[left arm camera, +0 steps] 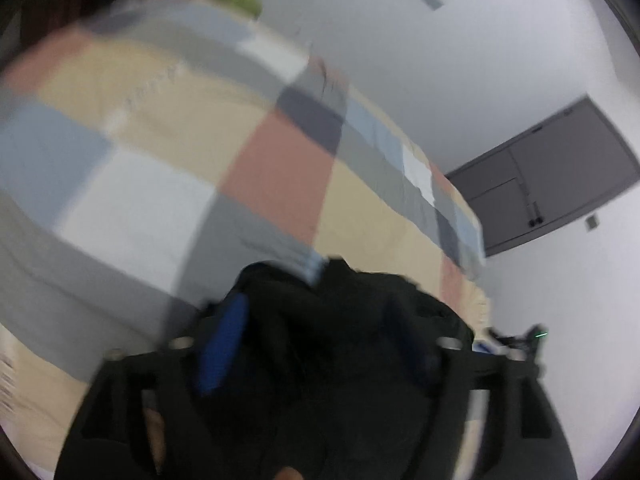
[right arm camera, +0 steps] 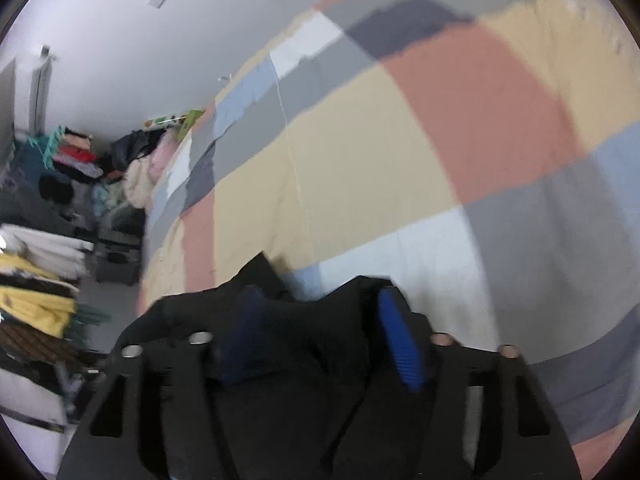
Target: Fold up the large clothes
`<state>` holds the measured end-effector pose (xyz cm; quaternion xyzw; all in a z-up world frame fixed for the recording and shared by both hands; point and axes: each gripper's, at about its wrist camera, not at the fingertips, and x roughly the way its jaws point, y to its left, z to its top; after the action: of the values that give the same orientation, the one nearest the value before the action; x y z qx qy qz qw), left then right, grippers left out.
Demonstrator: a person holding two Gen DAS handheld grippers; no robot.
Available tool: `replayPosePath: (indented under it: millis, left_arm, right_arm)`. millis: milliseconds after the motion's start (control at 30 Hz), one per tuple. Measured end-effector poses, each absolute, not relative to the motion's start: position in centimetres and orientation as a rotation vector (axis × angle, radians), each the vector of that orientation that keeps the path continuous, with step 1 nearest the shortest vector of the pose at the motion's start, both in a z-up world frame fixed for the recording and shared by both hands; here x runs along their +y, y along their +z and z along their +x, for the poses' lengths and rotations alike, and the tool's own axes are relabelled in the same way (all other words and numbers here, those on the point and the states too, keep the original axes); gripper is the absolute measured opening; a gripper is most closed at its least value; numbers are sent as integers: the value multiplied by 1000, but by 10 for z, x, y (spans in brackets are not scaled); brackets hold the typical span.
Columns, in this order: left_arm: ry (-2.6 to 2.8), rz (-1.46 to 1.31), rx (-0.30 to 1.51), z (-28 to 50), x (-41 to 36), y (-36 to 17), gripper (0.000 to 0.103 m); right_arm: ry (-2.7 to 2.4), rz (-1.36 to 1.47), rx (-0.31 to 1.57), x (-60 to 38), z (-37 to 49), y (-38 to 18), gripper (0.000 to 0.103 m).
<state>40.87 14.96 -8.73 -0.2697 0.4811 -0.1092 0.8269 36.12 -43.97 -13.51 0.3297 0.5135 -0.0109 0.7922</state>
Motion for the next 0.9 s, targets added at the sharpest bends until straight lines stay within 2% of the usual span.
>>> replayPosePath:
  millis: [200, 267, 367, 633, 733, 900]
  left_arm:
    - [-189, -380, 887, 383, 124, -38, 89]
    - [-202, -325, 865, 375, 102, -34, 89]
    - [-228, -279, 819, 363, 69, -41, 89]
    - [-225, -55, 854, 365, -16, -118, 90]
    - [-215, -28, 901, 378, -24, -152, 90]
    - [-205, -38, 901, 397, -24, -173, 90]
  right_arm:
    - [-4, 478, 935, -393, 347, -68, 86]
    - [18, 433, 900, -369, 339, -62, 95]
    - [80, 384, 870, -325, 325, -65, 102]
    - [133, 243, 895, -223, 319, -143, 103]
    - [101, 199, 899, -210, 326, -173, 103]
    - [76, 179, 870, -211, 343, -184, 103]
